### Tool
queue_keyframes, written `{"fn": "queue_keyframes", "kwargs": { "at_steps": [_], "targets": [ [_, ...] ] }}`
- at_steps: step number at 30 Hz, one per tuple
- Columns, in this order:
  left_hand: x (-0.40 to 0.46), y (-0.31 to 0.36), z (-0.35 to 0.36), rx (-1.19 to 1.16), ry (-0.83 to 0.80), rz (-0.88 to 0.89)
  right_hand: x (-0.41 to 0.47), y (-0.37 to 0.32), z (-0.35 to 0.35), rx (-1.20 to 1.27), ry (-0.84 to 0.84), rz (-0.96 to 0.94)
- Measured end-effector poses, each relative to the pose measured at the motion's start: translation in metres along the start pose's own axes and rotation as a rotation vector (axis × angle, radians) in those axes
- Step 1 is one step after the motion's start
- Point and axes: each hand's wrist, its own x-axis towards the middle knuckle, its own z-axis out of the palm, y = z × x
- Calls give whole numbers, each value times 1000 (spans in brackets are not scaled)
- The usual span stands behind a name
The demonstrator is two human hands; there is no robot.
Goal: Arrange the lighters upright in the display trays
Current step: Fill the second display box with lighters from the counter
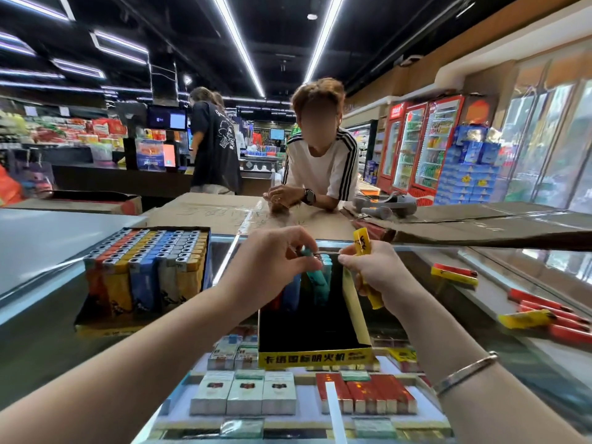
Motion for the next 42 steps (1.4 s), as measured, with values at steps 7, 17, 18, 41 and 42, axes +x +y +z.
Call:
{"fn": "queue_keyframes", "kwargs": {
  "at_steps": [7, 17, 18, 41, 42],
  "targets": [
    [19, 6, 13, 410, -62, 137, 0, 1, 0, -12, -38, -42],
    [22, 13, 28, 508, -250, 154, 2, 4, 0, -14, -40, -60],
    [22, 13, 29, 528, -261, 153, 2, 4, 0, -11, -43, -57],
    [-12, -16, 15, 496, -204, 222, -10, -24, -16, 776, -167, -31],
    [-12, -15, 14, 492, -187, 223, -11, -24, -16, 741, -176, -43]
  ]
}}
